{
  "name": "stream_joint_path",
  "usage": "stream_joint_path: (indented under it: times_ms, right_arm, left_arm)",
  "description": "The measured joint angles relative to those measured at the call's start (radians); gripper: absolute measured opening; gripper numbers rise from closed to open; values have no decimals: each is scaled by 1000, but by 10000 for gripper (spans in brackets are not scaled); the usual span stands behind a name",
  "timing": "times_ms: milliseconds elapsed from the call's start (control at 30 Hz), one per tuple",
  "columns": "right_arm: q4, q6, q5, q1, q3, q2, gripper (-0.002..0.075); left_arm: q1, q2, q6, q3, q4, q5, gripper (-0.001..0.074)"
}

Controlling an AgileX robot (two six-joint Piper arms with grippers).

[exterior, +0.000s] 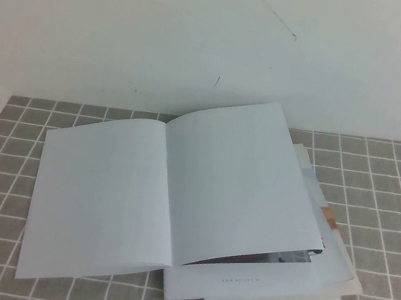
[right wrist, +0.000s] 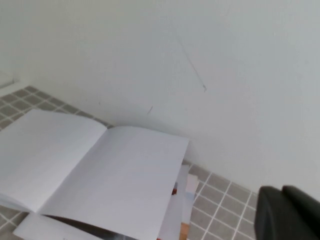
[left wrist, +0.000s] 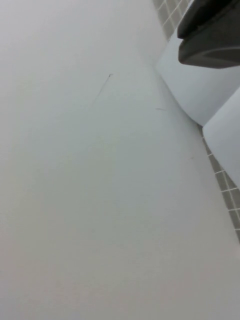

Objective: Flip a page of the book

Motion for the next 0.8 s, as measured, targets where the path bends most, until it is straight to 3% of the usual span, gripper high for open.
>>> stream_joint_path:
  times_ms: [167, 433, 800]
  right_arm:
    - [6, -2, -126, 0, 198, -158, -1]
    - [-11, -2, -148, 0, 418, -253, -1]
    - [-151, -3, -150, 0, 508, -253, -1]
  left_arm:
    - [0, -48, 0, 127, -2, -109, -4]
    - [0, -44, 0, 361, 12, -186, -4]
    - [0, -38, 0, 665, 22, -532, -4]
